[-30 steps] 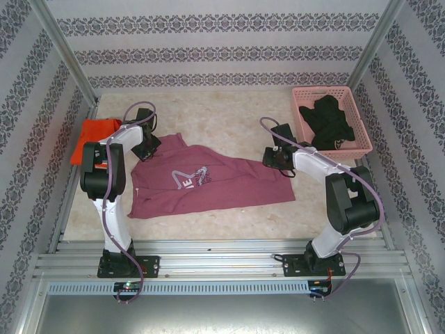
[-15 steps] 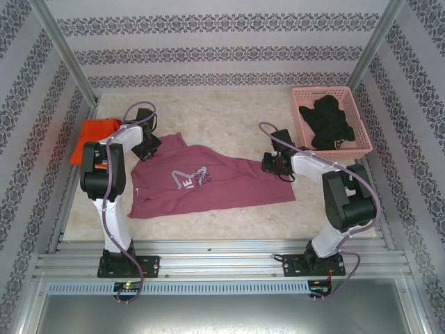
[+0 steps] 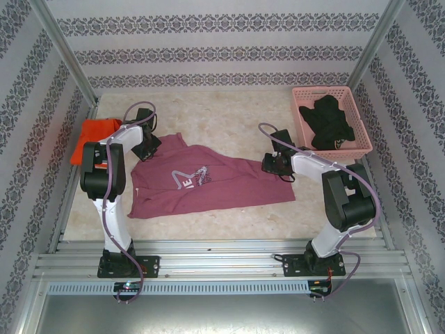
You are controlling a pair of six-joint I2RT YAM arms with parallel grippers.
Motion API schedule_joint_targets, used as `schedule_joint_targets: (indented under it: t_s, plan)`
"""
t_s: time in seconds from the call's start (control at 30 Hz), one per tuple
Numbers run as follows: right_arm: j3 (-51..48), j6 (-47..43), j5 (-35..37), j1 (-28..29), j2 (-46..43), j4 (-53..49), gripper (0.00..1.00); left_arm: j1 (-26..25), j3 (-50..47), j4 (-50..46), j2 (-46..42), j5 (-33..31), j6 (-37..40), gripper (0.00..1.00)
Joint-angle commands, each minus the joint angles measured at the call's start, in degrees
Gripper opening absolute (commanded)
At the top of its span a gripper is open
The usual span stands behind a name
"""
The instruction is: Fold and stack the t-shirts
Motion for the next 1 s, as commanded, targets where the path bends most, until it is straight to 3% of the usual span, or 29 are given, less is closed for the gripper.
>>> schedule_joint_targets:
  t_s: [0.0,0.17,0.33,0.53,0.83,0.93,0.97]
  plan:
    - [0.5,-0.8,1.4,-0.5,1.0,-0.5,0.34,0.7,-0.5,0.7,-1.2,0.2,0.7,0.00]
    - [0.7,-0.5,-0.3,-0.5,2.2,0.4,0.33,0.7,-0.6,0.7,-1.2,0.2,0.8,0.00]
    - [1.0,-0.6,-1.0,-0.5,1.5,0.3,0.13,0.7,-0.5,0.6,-1.1,0.1,0.8,0.00]
    - [1.5,-1.4,1.0,-0.5,-1.0,-1.0,0.00,0.7,-0.3,0.7,-1.1,0.3,0.7,0.00]
    - [1.6,-1.2,3.2,-0.5,-3.4,0.2,0.00,0.7,0.1,0.5,-1.1,0.3,0.7,0.00]
    - [2.2,-1.4,4.0,-0.5,-3.4,1.2,0.06,0.7,0.1,0.6,-1.1,0.4,0.7,0.00]
    - [2.7,-1.7,3.8,-0.5,-3.1,1.3,0.02,0.7,0.3,0.5,-1.1,0.4,0.8,0.00]
